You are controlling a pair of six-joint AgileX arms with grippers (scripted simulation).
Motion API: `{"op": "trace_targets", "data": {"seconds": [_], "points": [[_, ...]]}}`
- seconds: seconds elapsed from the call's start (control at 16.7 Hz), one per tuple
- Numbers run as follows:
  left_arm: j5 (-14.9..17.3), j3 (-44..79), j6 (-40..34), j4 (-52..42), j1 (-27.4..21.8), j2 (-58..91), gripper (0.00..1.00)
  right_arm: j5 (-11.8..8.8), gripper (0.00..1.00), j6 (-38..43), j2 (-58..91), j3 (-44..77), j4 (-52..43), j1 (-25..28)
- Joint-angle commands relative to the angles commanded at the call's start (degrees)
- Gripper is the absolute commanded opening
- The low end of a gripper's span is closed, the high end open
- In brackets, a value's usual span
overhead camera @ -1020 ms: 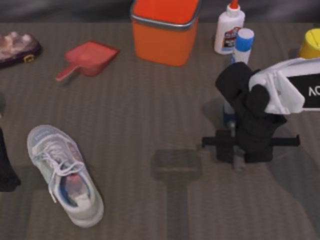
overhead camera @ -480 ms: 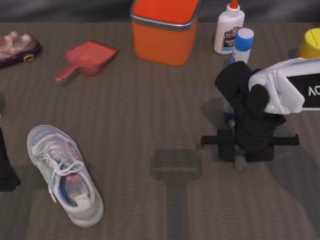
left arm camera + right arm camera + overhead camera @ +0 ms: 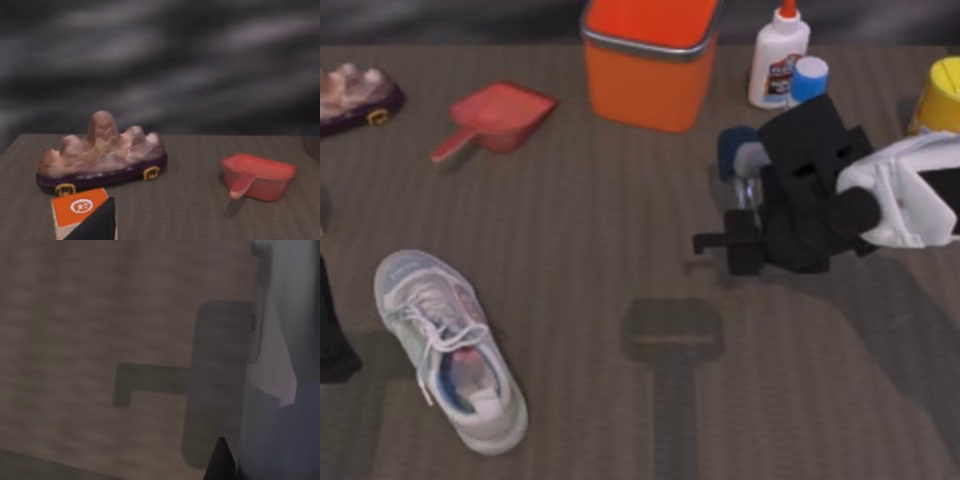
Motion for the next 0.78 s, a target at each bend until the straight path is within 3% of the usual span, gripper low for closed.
{"op": "trace_targets", "data": {"seconds": [0.48, 0.78], "points": [[0.0, 0.0, 0.0, 0.0, 0.0, 0.0, 1.00, -9.0, 0.00, -14.2, -9.5, -11.8, 42.4, 0.1], [0.0, 0.0, 0.0, 0.0, 0.0, 0.0, 1.00, -13.0, 0.00, -20.8, -15.6, -16.6, 58.7, 0.0]]}}
